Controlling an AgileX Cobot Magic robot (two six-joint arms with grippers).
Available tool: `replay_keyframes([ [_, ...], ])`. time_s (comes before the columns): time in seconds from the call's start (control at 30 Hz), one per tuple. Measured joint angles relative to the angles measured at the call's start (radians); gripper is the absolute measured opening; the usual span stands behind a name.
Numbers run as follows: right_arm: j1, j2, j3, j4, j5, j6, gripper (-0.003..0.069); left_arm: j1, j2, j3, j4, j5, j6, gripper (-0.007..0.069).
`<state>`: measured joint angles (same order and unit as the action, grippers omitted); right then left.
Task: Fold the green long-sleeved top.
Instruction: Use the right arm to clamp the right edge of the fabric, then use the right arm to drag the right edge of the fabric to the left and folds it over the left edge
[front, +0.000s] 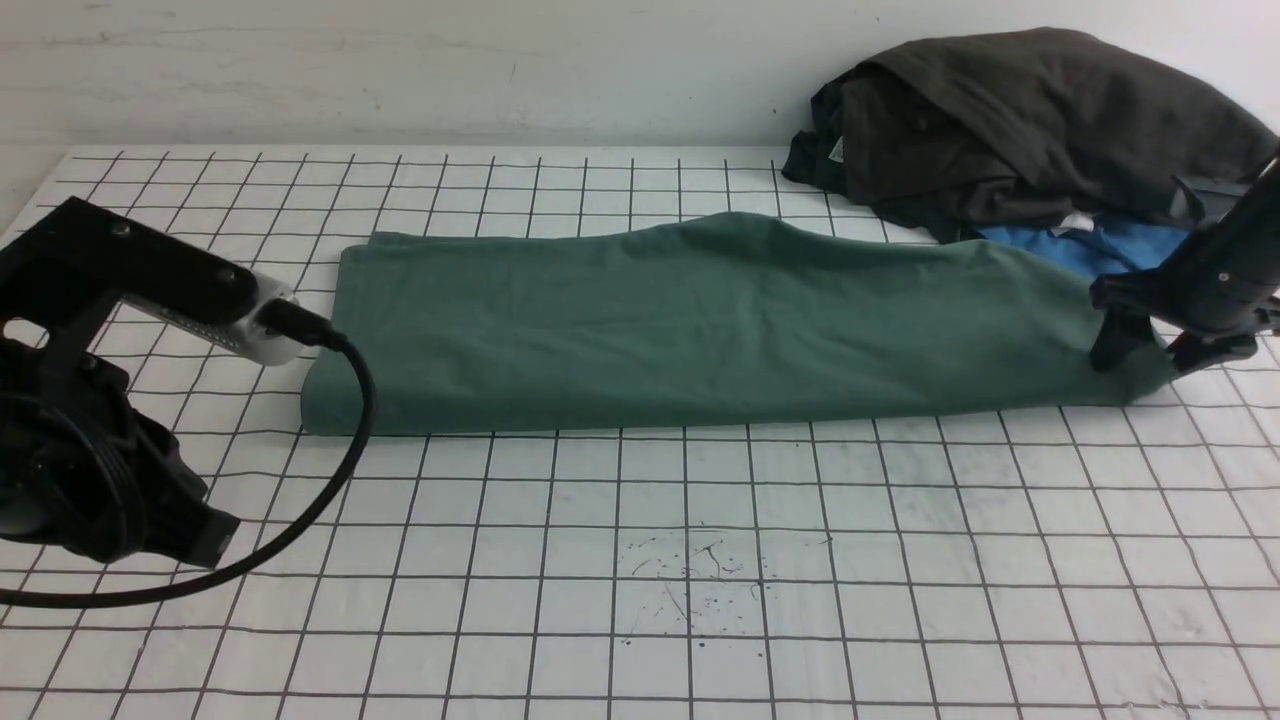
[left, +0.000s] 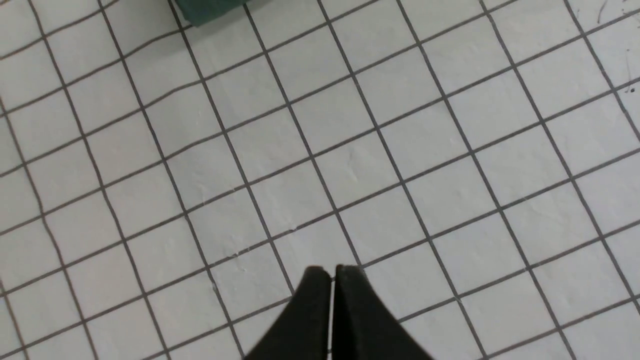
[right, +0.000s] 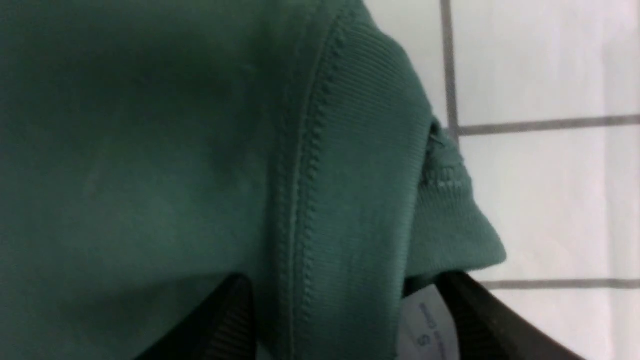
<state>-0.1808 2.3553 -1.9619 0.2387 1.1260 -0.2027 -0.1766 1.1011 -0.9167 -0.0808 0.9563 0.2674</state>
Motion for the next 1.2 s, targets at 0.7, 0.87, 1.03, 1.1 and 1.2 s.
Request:
replay_keyframes([
  [0.7, 0.258, -0.302, -0.103, -0.326, 0.12, 0.119, 0.0025, 0.0, -0.27, 0.203, 0.223, -0.031, -0.235, -0.0007],
  [0.87, 0.539, -0.31, -0.107, -0.26, -0.007, 0.171, 0.0025, 0.0, -0.328, 0.333, 0.272, -0.203, -0.356, -0.0007],
  [1.03, 0.722, -0.215, -0.107, -0.205, -0.262, 0.19, 0.0025, 0.0, -0.332, 0.36, 0.274, -0.246, -0.404, -0.0007],
  [1.1, 0.783, -0.147, -0.107, -0.193, -0.384, 0.203, 0.0025, 0.0, -0.332, 0.36, 0.269, -0.258, -0.415, -0.0007],
  [1.2, 0.856, -0.031, -0.106, -0.185, -0.591, 0.223, 0.0036, 0.0, -0.332, 0.36, 0.25, -0.258, -0.418, -0.0007],
])
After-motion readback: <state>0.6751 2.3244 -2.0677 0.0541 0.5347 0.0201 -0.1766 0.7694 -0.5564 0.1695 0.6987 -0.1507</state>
